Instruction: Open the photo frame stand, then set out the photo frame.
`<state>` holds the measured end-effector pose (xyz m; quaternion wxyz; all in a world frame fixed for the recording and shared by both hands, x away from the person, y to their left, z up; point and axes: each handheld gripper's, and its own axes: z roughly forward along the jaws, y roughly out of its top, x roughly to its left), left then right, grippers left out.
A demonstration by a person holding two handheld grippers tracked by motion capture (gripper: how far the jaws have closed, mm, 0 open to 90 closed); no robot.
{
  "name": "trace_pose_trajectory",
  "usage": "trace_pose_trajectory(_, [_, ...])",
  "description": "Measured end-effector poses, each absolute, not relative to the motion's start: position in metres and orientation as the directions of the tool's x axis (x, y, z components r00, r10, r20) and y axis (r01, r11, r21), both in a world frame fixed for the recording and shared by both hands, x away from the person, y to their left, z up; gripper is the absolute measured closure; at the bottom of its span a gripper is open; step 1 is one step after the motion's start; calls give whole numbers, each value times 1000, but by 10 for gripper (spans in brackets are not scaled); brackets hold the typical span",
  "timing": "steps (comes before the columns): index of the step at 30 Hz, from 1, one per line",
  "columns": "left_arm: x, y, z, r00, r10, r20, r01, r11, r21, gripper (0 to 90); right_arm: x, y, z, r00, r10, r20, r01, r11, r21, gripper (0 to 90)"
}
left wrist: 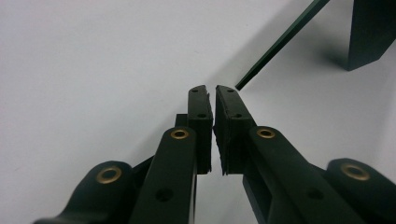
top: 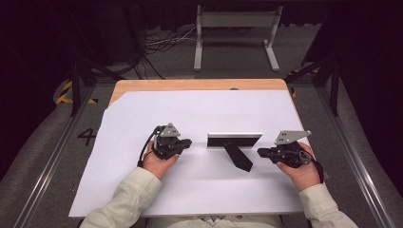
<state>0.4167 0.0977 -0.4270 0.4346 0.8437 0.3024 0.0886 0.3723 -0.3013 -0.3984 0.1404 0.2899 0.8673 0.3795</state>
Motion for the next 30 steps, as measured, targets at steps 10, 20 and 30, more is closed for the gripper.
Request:
trace_pose_trajectory(10, [433,79,-429,773,623,-121,469,-434,769,900,373,-307,-397,-783,622,-26,402,538,741,873])
trace_pose_trajectory(20, [445,66,-429,789,594,-158,487,-447,750,900,373,-312,-397,-773,633,-45,402,543,737,891])
trace_pose_trajectory(30, [457,45,-435,811,563,-159,498,-523,692,900,373,-317,-396,-764,643,-46,407,536,739,887])
